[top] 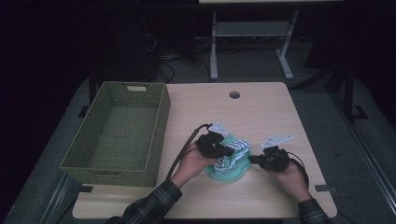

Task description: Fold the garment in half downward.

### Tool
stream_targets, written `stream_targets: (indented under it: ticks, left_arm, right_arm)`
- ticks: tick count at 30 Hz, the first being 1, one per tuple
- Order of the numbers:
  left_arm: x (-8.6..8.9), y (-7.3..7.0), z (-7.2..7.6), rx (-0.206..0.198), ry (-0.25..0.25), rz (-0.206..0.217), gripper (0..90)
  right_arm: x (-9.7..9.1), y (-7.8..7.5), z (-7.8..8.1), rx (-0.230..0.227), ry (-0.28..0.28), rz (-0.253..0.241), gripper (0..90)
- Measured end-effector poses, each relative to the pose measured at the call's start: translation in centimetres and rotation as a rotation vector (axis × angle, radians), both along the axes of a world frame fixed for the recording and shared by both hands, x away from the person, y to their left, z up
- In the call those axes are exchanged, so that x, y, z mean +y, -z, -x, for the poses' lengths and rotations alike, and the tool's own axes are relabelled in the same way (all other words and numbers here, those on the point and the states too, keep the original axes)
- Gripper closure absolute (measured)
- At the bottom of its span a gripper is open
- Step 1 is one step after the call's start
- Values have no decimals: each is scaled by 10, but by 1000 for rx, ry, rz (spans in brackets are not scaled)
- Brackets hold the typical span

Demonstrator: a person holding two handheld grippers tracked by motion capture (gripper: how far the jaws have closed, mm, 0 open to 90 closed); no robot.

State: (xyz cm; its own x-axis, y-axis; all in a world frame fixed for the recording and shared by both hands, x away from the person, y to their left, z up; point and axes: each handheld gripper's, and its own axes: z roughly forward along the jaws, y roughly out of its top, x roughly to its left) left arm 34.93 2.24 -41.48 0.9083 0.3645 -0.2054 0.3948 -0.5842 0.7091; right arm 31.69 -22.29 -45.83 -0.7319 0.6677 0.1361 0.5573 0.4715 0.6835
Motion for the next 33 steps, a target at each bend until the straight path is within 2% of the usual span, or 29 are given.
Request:
stream_targets:
  ticks: [1,10,11,12,14,18,21,23,26,29,33]
  left_arm:
    - [-5,7,1,11,7,-8,884]
    - [-20,29,6,27,41,-59,881]
    - [-22,34,8,24,50,-84,879]
    - [-23,36,9,31,42,-74,876]
    - [-23,34,10,26,45,-74,842]
    - [-19,23,12,1,46,-46,721]
    - [-12,15,13,-11,32,-22,708]
    - [-6,9,12,-19,22,-14,730]
    - [2,4,12,-26,11,-16,809]
    - [20,-2,11,-46,-14,-35,884]
    - [37,-4,10,-54,-57,-48,896]
  right_arm:
    - [-4,1,2,1,7,11,898]
    - [-11,-4,0,-24,40,23,898]
    - [-14,-7,-1,-35,46,21,898]
    - [-15,-8,-1,-43,46,21,898]
    - [-16,-10,-2,-52,47,13,898]
    - [-15,-14,-3,-61,41,-4,898]
    - [-13,-17,-5,-73,30,-13,898]
    - [-10,-20,-6,-74,29,-24,898]
    - [-7,-23,-7,-77,21,-35,898]
    - [2,-26,-13,-89,1,-40,898]
    - [12,-29,-20,-103,-20,-41,898]
